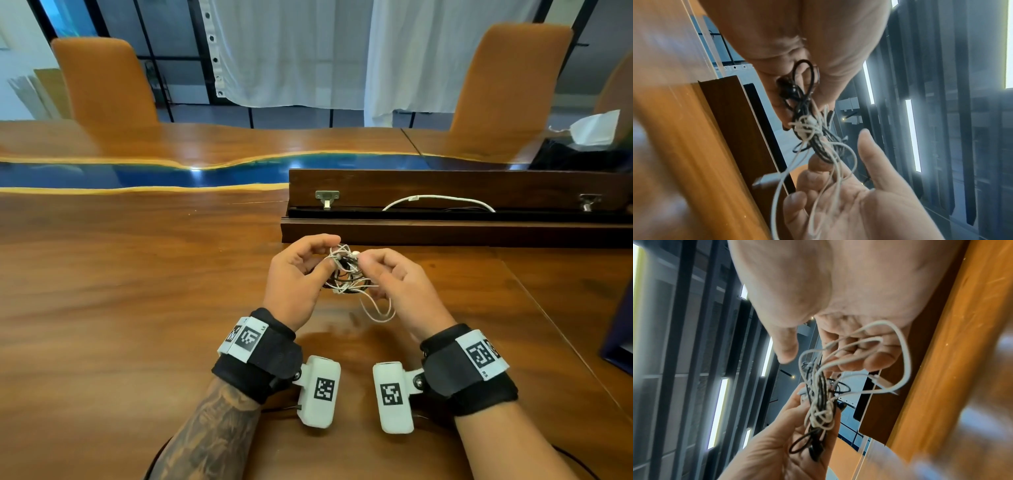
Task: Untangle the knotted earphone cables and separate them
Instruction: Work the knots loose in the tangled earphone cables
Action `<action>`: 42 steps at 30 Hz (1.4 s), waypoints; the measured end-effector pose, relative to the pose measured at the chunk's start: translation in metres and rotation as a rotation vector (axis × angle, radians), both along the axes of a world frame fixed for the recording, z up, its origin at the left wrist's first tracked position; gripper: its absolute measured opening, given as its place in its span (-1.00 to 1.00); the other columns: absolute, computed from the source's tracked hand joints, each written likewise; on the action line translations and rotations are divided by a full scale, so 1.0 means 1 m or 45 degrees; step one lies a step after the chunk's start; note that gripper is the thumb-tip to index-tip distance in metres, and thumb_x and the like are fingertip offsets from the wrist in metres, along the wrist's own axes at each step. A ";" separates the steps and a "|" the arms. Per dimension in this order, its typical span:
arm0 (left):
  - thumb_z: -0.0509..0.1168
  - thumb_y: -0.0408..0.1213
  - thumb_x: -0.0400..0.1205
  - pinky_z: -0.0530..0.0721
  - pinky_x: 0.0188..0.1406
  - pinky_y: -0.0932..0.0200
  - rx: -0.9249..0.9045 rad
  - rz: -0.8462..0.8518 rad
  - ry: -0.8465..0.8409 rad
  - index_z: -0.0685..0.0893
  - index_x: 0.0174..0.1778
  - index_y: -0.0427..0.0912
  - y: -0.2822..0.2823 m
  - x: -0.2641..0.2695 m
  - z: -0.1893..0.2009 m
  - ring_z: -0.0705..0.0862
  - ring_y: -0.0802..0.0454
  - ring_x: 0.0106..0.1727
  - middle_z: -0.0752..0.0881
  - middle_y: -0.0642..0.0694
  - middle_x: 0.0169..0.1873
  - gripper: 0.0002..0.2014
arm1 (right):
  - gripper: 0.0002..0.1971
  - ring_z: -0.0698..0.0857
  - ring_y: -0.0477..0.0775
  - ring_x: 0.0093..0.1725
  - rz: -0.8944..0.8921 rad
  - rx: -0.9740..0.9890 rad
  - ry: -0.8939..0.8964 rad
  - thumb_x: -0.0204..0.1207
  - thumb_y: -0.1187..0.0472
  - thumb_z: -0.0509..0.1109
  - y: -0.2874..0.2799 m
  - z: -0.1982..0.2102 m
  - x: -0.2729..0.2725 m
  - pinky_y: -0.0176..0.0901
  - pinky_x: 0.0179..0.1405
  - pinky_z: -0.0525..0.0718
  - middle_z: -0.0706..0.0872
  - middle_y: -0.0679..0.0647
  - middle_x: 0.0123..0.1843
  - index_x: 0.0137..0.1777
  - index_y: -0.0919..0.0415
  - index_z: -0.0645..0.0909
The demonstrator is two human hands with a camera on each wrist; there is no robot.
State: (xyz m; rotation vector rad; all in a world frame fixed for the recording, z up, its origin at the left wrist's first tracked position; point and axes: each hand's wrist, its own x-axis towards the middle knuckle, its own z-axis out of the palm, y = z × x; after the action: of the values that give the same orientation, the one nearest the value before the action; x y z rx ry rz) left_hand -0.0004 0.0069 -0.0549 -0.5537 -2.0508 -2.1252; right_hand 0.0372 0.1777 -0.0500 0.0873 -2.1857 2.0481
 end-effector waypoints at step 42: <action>0.39 -0.24 0.70 0.78 -0.13 0.03 -0.263 0.011 -0.104 0.77 0.02 -0.12 -0.001 -0.002 -0.005 0.76 0.05 -0.15 0.82 -0.10 -0.11 -0.93 | -0.88 0.78 -0.12 -0.11 -0.113 -0.046 0.135 0.61 0.37 0.47 -0.007 -0.007 -0.003 -0.28 -0.12 0.74 0.82 -0.03 -0.12 0.05 0.16 0.71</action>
State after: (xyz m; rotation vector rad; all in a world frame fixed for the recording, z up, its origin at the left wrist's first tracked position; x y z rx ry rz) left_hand -0.0029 0.0060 -0.0603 -0.4888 -2.3300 -1.9743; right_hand 0.0338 0.1712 -0.0574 0.0908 -2.0521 1.9868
